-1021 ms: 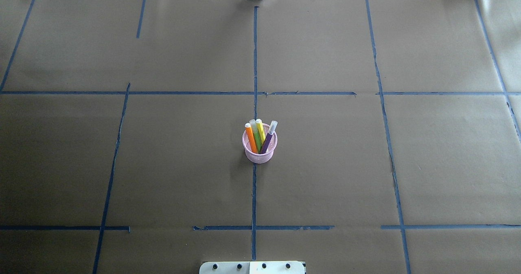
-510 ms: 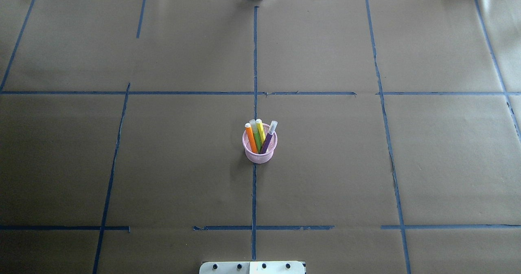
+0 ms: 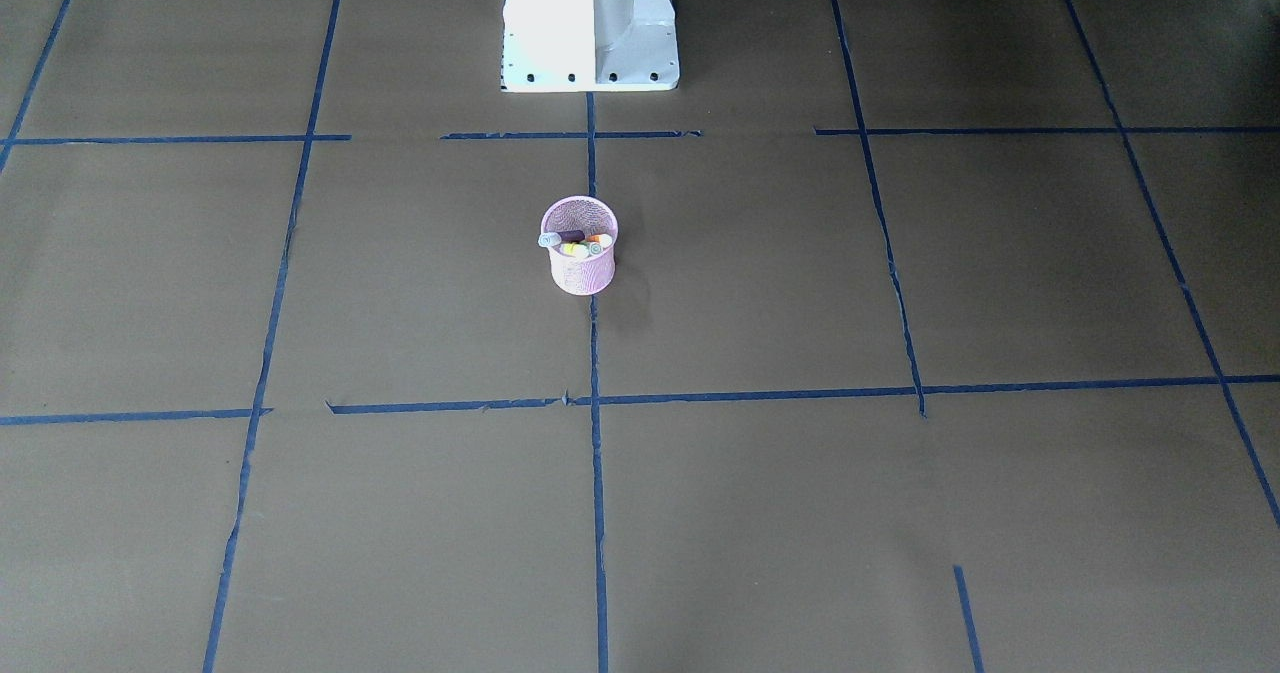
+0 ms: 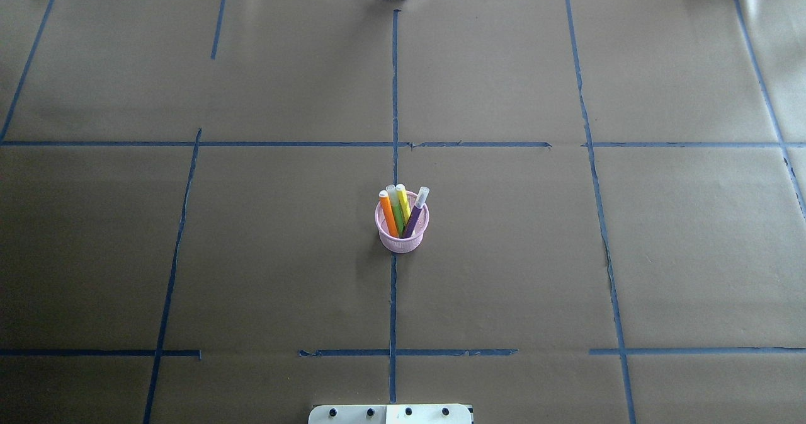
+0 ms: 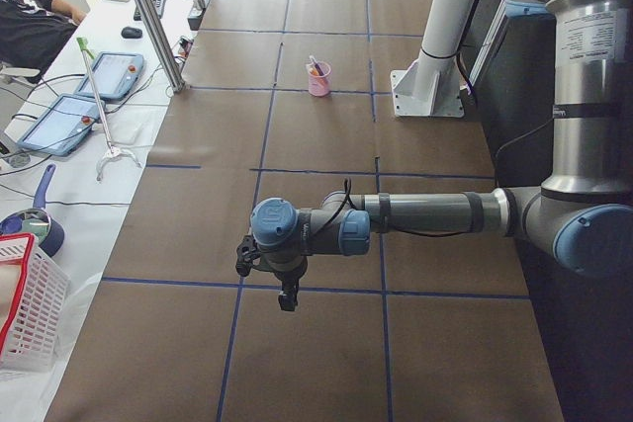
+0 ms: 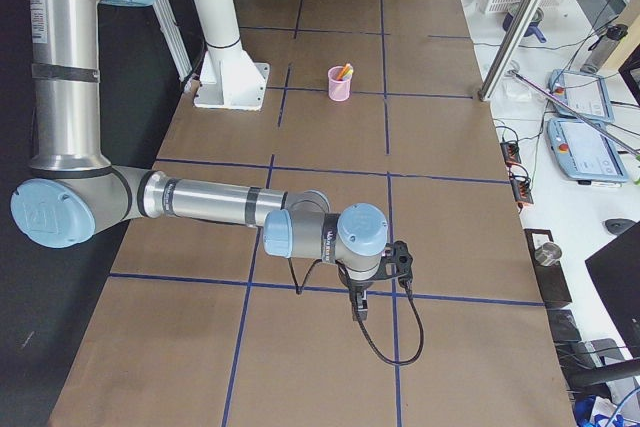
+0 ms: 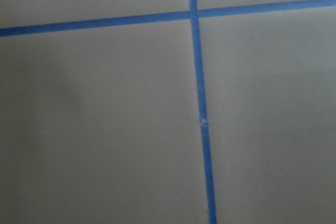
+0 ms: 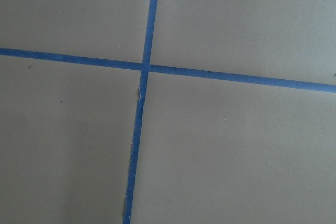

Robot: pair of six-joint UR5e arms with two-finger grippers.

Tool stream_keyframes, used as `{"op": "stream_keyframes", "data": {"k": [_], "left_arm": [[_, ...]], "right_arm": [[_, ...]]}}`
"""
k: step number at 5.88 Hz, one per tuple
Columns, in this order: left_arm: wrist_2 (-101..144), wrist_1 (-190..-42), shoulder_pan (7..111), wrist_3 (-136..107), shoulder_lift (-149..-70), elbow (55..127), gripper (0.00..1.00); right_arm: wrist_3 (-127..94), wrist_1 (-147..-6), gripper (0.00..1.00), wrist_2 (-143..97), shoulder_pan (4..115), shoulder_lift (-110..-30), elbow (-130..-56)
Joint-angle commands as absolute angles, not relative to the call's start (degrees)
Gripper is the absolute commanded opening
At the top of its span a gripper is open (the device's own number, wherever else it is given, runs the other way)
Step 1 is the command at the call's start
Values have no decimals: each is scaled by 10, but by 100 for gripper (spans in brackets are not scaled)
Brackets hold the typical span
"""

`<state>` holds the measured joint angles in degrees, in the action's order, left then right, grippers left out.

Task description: Collect pens into pen holder

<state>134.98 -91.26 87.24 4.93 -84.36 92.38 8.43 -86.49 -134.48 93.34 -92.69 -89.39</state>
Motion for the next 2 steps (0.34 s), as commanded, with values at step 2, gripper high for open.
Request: {"op": "stream_keyframes", "data": {"k": [2], "left_arm": [[1343,-912,873,49,-845,924,100]], "right_arm": [[85,-865,100,-1344,933,-927,-894]]}}
